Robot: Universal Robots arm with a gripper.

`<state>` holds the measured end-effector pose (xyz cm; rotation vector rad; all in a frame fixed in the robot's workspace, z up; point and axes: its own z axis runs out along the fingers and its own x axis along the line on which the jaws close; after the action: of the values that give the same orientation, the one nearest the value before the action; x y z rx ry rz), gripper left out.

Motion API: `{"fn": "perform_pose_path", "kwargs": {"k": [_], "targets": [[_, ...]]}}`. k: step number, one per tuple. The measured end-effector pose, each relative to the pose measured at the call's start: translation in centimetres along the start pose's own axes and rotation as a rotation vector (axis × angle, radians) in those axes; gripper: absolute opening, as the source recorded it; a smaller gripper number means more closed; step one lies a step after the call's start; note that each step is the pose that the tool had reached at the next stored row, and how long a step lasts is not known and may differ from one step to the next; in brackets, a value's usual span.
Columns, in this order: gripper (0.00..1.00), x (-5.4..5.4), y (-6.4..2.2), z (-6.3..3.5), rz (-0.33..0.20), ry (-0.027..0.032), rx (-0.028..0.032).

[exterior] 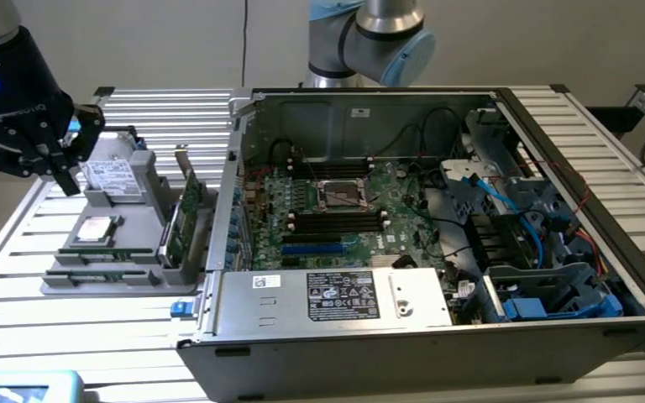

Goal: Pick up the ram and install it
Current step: 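Pick up the ram and move it above insertion slot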

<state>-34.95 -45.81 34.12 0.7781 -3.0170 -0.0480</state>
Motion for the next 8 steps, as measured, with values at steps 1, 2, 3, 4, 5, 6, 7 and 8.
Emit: {"fn": "perform_pose_path", "kwargs": {"k": [1, 2, 3, 4, 5, 6, 7, 8], "targets": [[0.11, 0.0, 0.0, 0.0, -0.018, 0.0007, 0.0003], [0.11, 0.0, 0.0, 0.0, -0.035, 0.0012, 0.0006], [0.11, 0.0, 0.0, 0.0, -0.053, 0.0019, 0.0009], [0.11, 0.0, 0.0, 0.0, -0.071, 0.0025, 0.0011], [0.11, 0.0, 0.0, 0.0, -0.092, 0.0032, 0.0014], [0.11, 0.0, 0.0, 0.0, -0.109, 0.0038, 0.0016], [0.11, 0.0, 0.0, 0.0, -0.127, 0.0043, 0.0018], [0.11, 0.0, 0.0, 0.01, -0.145, 0.0049, 0.0019]]}}
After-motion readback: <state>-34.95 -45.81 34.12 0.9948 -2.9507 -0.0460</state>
